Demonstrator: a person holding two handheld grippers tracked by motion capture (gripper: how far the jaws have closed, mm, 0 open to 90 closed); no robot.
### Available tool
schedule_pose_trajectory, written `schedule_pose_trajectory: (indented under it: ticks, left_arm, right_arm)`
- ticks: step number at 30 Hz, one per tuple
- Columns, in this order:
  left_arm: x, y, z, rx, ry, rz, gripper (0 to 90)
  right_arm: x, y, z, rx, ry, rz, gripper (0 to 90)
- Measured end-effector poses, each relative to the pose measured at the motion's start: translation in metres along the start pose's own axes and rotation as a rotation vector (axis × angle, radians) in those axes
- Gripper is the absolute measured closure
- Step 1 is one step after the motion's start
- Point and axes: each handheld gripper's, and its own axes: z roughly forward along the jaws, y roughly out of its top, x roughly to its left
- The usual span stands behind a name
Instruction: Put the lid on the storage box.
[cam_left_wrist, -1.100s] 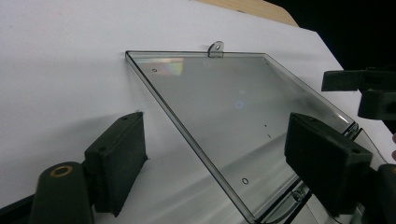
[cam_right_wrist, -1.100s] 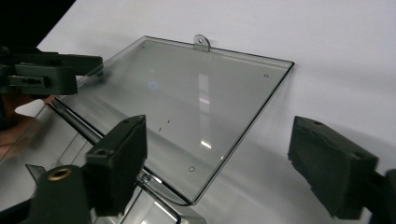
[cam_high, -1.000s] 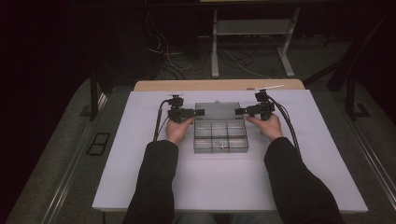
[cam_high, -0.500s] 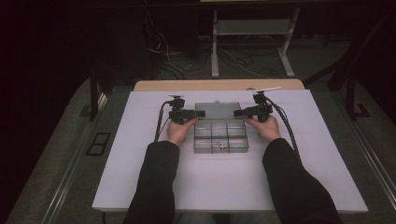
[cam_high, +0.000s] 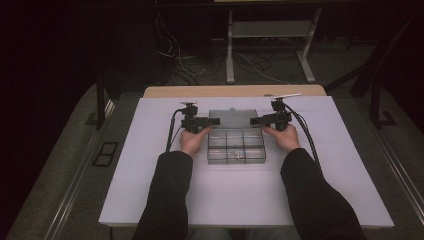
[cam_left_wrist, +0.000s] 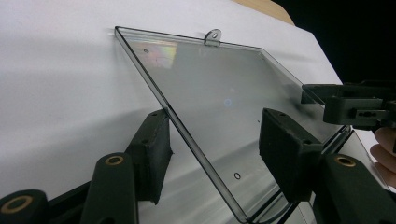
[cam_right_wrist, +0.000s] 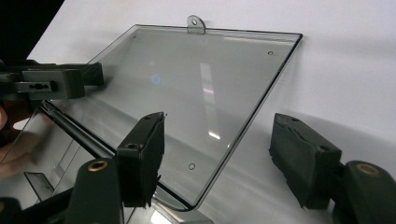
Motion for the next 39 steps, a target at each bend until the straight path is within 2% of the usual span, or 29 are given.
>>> schedule_pose_trajectory:
  ticks: [12,19,23,30,32,39]
  left_arm:
    - [-0.005,0.004,-0.007,-0.029,0.022,0.041,52.6]
    - [-0.008,0.006,-0.011,-0.046,0.030,0.068,57.0]
    - [-0.010,0.006,-0.013,-0.055,0.034,0.080,58.5]
    - [-0.014,0.009,-0.021,-0.076,0.037,0.118,65.5]
    - [-0.016,0.008,-0.022,-0.096,0.039,0.122,66.9]
    - [-0.018,0.008,-0.029,-0.126,0.021,0.149,72.4]
  right_arm:
    - [0.000,0.001,-0.002,-0.012,0.029,0.020,40.0]
    - [0.002,0.002,-0.005,-0.012,0.053,0.012,47.8]
    - [0.004,0.002,-0.006,-0.020,0.064,-0.011,53.7]
    - [0.010,0.003,-0.010,-0.034,0.048,-0.055,58.3]
    - [0.011,0.003,-0.012,-0.048,0.041,-0.078,60.2]
    - [0.010,-0.002,-0.019,-0.085,0.057,-0.086,68.1]
